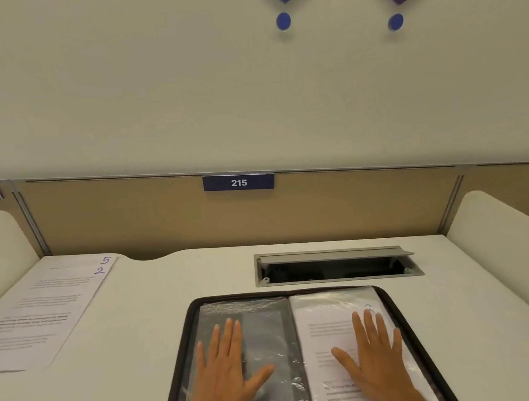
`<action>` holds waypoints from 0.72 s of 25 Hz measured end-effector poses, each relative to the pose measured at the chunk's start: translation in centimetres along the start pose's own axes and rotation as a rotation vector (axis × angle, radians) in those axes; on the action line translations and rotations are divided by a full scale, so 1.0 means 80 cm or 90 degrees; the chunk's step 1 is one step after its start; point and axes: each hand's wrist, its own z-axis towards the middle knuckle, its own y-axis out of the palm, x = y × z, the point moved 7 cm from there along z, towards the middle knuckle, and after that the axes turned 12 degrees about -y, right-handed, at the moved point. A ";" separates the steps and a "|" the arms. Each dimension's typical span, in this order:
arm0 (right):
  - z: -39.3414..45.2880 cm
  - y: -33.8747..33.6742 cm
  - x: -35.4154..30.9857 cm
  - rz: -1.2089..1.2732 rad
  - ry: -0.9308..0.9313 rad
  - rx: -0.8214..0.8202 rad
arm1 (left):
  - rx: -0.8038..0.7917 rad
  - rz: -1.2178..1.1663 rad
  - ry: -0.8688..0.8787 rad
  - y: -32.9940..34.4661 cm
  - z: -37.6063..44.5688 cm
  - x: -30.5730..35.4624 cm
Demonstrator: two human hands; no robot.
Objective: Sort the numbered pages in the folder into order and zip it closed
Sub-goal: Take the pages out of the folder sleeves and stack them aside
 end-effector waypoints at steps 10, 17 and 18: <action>-0.020 -0.036 0.085 0.152 0.201 0.076 | -0.089 0.071 -0.084 0.050 -0.023 0.004; -0.017 -0.047 0.124 0.408 0.326 0.132 | -0.121 0.084 -0.060 0.063 -0.024 0.003; -0.017 -0.045 0.126 0.412 0.326 0.121 | -0.112 0.093 -0.064 0.066 -0.020 0.002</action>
